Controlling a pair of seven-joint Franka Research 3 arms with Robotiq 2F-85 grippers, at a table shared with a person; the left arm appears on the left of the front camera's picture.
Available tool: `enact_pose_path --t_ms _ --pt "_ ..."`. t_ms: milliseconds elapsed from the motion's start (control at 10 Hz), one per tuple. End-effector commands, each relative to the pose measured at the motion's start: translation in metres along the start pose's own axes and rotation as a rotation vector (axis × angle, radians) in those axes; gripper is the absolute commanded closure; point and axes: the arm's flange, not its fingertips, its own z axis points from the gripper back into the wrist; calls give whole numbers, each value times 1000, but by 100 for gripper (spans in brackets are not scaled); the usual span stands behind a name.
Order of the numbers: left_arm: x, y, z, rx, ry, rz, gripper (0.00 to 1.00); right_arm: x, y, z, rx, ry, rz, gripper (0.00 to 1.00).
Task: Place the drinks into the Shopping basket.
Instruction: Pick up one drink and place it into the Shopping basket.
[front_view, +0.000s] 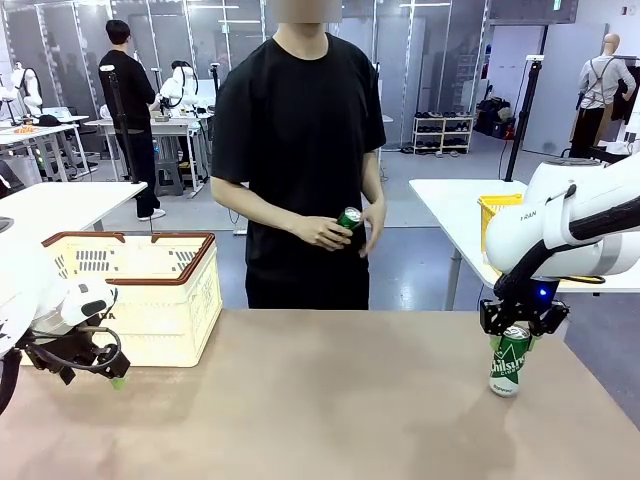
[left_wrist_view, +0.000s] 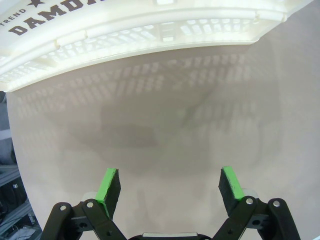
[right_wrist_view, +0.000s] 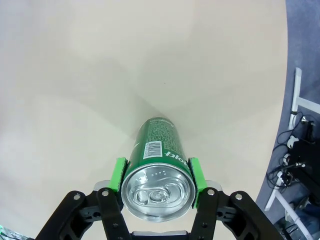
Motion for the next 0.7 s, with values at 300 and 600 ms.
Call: enact_pose_path --t_ms 300,600 --pt "0 0 0 -1 3 3 0 -16 30 74 -85 -105 27 95" --pt "0 0 0 -1 3 3 0 -32 72 93 -66 -168 220 95"
